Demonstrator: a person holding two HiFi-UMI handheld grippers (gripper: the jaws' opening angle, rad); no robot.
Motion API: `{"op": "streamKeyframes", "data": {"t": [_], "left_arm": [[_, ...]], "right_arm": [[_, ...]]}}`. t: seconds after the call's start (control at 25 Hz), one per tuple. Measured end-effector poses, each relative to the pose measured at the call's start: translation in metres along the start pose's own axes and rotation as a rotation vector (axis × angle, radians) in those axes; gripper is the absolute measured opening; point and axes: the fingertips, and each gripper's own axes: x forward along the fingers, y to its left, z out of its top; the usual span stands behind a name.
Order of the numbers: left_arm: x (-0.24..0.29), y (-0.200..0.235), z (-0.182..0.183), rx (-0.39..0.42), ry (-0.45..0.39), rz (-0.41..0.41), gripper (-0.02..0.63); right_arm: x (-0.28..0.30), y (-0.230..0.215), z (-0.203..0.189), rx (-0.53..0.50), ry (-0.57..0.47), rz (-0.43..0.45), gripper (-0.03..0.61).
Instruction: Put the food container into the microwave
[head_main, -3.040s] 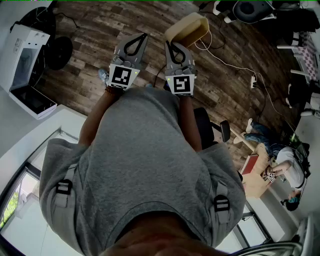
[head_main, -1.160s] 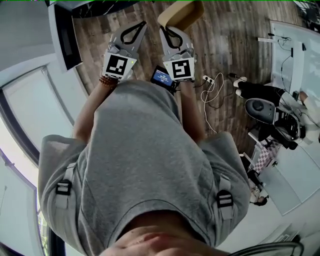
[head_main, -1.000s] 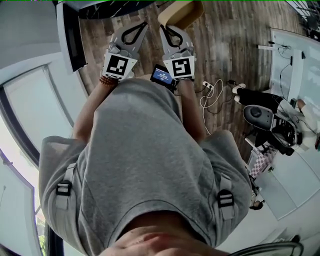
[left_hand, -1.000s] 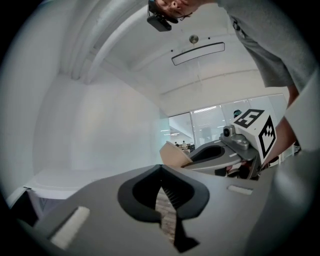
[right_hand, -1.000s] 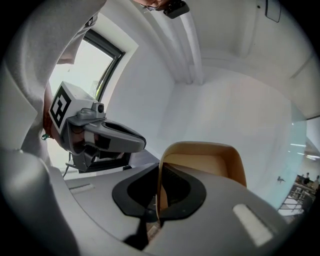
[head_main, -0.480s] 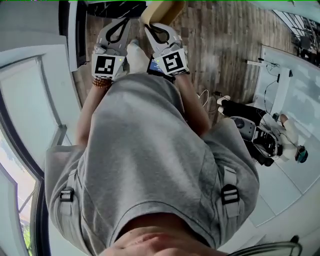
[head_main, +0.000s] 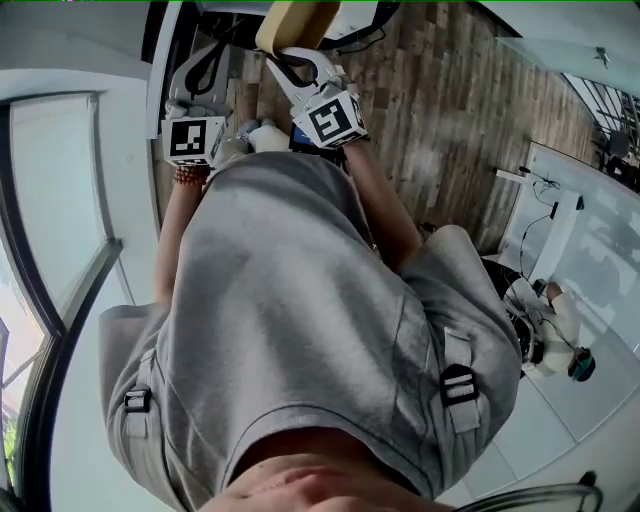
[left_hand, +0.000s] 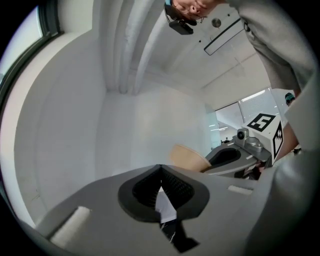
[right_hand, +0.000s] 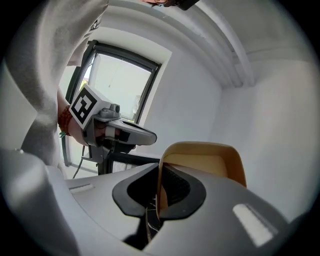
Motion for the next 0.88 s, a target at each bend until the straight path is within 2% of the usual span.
{"op": "streamKeyframes", "data": {"t": [0.2, 0.4, 0.64, 0.88], "left_arm": [[0.008, -0.007, -0.01, 0.01, 0.053, 0.035, 0.002], [0.014, -0.044, -0.027, 0.043, 0.137, 0.02, 0.002], [0.007, -0.064, -0.026, 0.074, 0.121, 0.045, 0.002], [0.002, -0.052, -0.045, 0.024, 0.154, 0.148, 0.002]], "right_arm": [[-0.003, -0.014, -0.012, 0.027, -0.029, 0.028, 0.029], [-0.027, -0.018, -0.038, 0.034, -0.043, 0.087, 0.028], [-0.032, -0.033, -0.074, 0.098, -0.024, 0.109, 0.028], [-0.036, -0.026, -0.091, 0.084, 0.001, 0.147, 0.026]]}}
